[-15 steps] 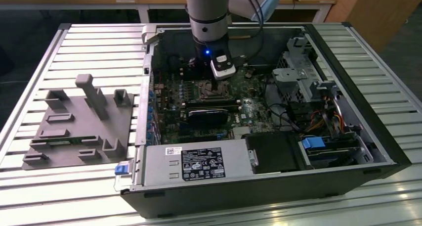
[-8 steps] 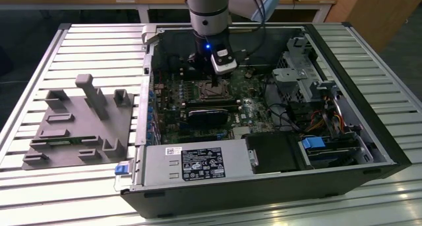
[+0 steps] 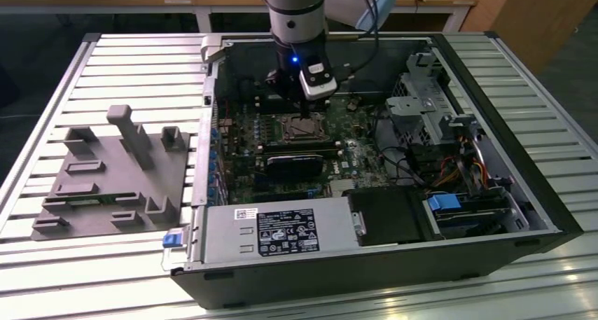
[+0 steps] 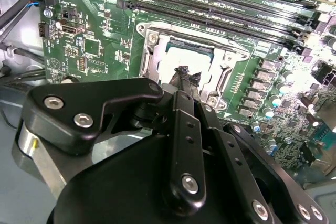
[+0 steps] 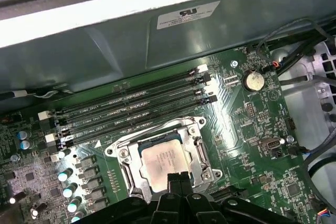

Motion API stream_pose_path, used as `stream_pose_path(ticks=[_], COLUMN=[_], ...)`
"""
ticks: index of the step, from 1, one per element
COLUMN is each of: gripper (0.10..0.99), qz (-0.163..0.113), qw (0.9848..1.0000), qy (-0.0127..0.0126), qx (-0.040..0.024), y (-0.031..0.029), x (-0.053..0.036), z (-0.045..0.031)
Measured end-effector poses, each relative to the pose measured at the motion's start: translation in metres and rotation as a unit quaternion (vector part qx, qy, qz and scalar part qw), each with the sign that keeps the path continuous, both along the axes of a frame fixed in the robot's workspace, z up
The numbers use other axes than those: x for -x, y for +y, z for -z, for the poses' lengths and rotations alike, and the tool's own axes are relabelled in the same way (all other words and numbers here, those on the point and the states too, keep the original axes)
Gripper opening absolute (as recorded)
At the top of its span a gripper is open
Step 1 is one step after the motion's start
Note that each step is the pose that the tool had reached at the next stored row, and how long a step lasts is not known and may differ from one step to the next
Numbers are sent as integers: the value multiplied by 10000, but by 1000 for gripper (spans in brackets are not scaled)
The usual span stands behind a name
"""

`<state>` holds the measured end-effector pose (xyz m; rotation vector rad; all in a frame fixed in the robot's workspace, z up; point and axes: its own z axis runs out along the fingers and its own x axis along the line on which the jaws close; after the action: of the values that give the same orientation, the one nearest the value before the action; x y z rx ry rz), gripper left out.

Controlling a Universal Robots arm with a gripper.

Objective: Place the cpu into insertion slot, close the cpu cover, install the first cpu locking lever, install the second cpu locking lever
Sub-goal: 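Install the second cpu locking lever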

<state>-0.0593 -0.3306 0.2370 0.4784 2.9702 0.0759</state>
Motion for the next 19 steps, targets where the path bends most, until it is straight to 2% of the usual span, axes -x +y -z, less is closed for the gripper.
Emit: stream_pose_path(ticks=[4,10,19], gripper=[102,102,102], qz=[-1,0,0], qw=[10000,10000,10000], qy=[1,0,0], qx=[1,0,1], y=[-5,-42,-137], x=[0,0,0], z=[-6,-5,-5])
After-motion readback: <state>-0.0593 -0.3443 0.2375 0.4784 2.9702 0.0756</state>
